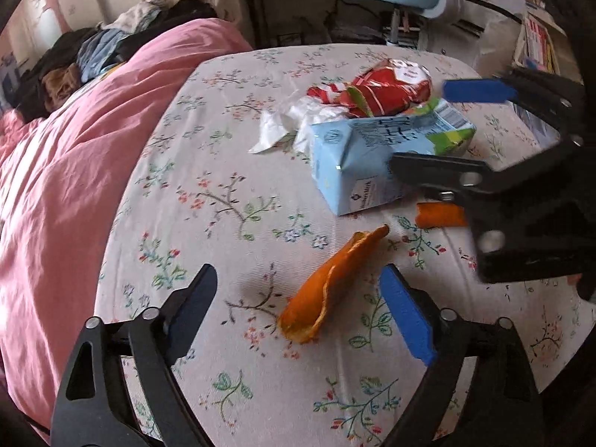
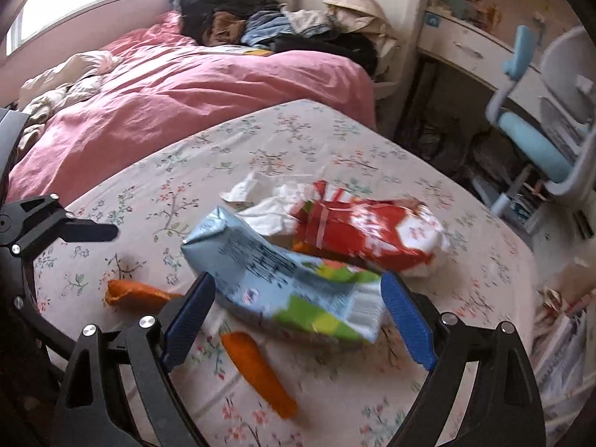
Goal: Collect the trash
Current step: 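Move both tools over the orange peel and blue milk carton on the table, then grasp the orange peel with the left tool while the right grasps the blue milk carton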
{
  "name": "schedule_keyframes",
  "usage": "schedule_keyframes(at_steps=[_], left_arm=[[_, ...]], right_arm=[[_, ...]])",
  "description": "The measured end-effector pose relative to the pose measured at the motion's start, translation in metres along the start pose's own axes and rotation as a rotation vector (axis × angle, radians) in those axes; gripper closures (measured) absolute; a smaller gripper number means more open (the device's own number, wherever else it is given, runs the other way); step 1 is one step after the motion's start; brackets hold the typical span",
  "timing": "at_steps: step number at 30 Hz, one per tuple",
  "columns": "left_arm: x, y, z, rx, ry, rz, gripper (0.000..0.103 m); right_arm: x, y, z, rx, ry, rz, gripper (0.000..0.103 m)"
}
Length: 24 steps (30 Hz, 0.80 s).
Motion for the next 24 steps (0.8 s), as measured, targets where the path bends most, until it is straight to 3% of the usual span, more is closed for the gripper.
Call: schedule_keyframes(at_steps=[8, 12, 13, 16, 19, 22, 24], left_arm=[[0.003, -0.006, -0.005, -0.038, -0.029, 0.066, 0.062], [-0.001, -0.028, -0.001, -0.158, -0.059, 0.168, 0.081], [-0.001, -0.035, 0.002, -0.201, -0.07, 0.209, 0.081], [0.0, -0.04, 0.005, -0.232, -0.074, 0.237, 0.081], [0.001, -0.034, 0.004, -0.204, -0.065, 0.207, 0.08], [0.0, -0.025, 0.004, -0.158, -0.055, 0.173, 0.076], [-0.001, -0.021, 0.003, -0.133, -0.048, 0.159, 0.068]], right_arm=[[0.019, -0.004, -0.008, -0.064, -0.071, 0.036, 0.01], [0.006, 0.001, -0.007, -0.05, -0.12, 0.055, 0.035], [0.003, 0.002, -0.006, -0.039, -0.117, 0.045, 0.04], [0.005, -0.001, -0.002, -0.062, -0.09, 0.045, 0.039], [0.016, -0.016, -0.002, -0.129, -0.063, 0.078, 0.022], [0.023, -0.024, -0.004, -0.173, -0.05, 0.125, 0.019], [0.024, -0.025, -0.006, -0.167, -0.04, 0.148, 0.021]])
Point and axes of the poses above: each gripper's, at about its wrist camera, not at the fingertips, and x roughly the way its jaws point, y to its right, z to its underside, the point moved 1 cm from there along x, roughly the way its jaws point, and after that the axes turned 4 degrees about -y, right-handed, at the moved point
